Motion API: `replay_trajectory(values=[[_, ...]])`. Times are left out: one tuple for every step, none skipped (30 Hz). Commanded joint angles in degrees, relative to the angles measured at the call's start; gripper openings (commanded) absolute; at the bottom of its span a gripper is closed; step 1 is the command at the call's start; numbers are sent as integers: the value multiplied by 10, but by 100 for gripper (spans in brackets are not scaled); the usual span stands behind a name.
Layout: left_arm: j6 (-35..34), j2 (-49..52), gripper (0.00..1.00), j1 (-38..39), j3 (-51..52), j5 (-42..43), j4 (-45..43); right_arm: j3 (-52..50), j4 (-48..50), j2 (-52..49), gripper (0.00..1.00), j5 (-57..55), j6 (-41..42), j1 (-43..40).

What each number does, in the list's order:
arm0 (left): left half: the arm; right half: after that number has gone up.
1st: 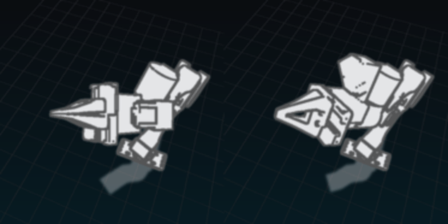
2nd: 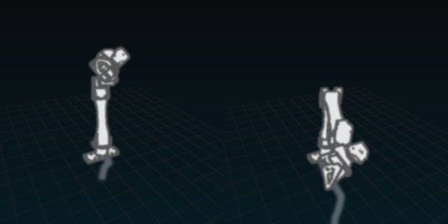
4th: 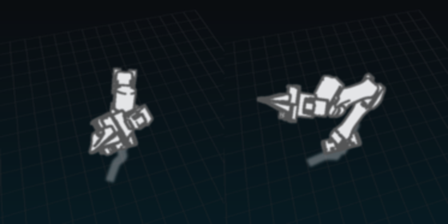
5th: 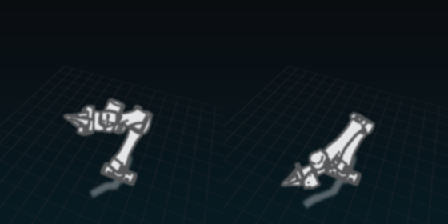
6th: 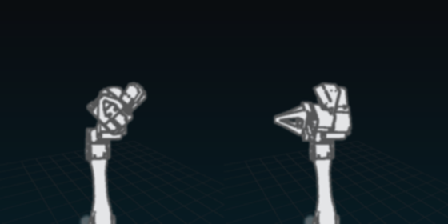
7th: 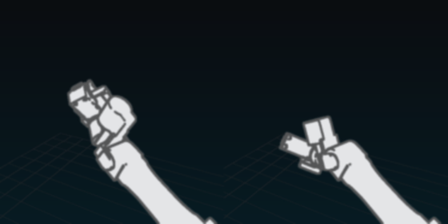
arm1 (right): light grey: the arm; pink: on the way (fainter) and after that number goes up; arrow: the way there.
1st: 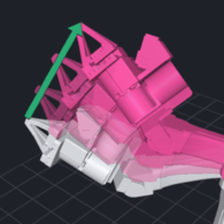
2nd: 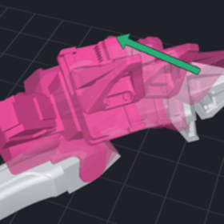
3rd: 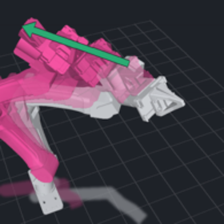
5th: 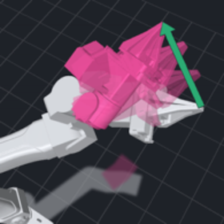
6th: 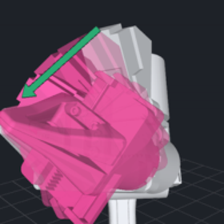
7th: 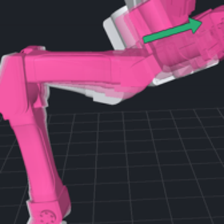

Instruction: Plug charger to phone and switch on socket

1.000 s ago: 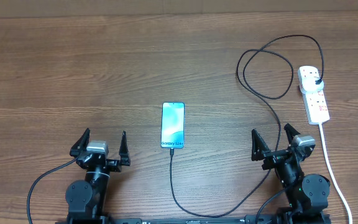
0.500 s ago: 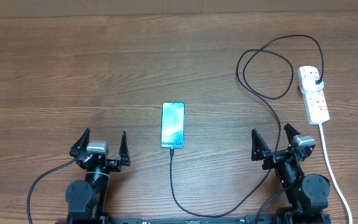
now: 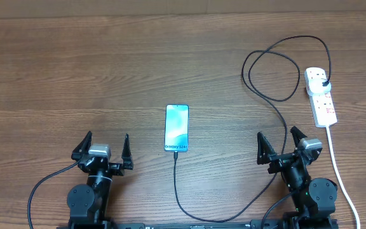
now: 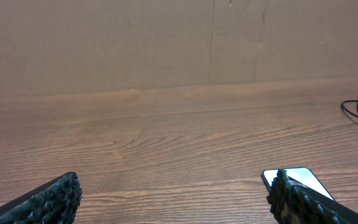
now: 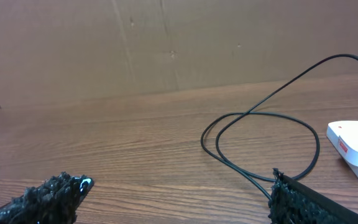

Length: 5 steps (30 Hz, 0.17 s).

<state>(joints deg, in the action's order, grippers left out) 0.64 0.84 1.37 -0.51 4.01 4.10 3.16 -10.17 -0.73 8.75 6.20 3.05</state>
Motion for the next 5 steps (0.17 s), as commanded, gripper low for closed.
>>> replay_trajectory(values=[[11, -6, 100, -7, 2, 0, 1, -2, 2, 6, 100, -1, 4, 1], [11, -6, 99, -7, 2, 0, 1, -2, 2, 6, 100, -1, 4, 1], [11, -6, 99, -7, 2, 0, 1, -2, 2, 6, 100, -1, 4, 1], [11, -6, 99, -7, 2, 0, 1, -2, 2, 6, 100, -1, 4, 1], [11, -6, 99, -7, 2, 0, 1, -2, 2, 6, 100, -1, 4, 1]])
